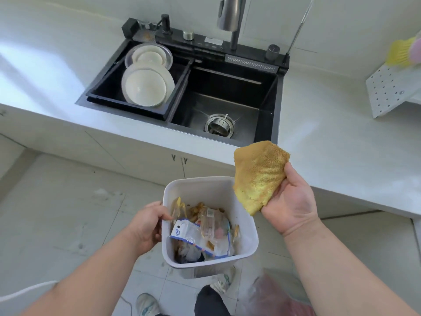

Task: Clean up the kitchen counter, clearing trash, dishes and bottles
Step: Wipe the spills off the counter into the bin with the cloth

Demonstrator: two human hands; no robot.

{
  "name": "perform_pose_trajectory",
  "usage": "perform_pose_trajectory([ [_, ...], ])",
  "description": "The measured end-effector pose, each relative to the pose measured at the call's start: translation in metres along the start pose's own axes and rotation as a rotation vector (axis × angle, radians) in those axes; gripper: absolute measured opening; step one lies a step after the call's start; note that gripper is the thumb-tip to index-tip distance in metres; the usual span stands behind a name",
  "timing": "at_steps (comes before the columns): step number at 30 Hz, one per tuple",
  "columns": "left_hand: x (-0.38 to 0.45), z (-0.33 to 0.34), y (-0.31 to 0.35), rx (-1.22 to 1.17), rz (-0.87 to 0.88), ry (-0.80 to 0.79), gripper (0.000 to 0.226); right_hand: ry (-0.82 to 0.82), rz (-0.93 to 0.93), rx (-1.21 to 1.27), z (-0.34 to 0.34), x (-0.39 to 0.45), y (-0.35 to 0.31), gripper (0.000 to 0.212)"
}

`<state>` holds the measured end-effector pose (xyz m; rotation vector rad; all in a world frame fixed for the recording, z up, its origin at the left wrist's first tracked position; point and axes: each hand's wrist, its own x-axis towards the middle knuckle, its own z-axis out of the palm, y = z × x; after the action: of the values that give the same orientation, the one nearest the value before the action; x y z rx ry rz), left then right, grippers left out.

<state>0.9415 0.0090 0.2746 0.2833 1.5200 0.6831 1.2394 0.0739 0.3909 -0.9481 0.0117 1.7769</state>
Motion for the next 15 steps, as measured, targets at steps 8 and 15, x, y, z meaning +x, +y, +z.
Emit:
perform_pose_trajectory([
  [8, -0.076, -0.137, 0.002, -0.207, 0.1, 0.136, 0.018, -0.063, 0.088, -0.051, 0.081, -0.035, 0.103, 0.048],
  [15, -0.145, -0.261, 0.0, -0.386, 0.244, 0.304, 0.02, -0.098, 0.143, -0.095, 0.16, -0.068, 0.202, 0.048],
])
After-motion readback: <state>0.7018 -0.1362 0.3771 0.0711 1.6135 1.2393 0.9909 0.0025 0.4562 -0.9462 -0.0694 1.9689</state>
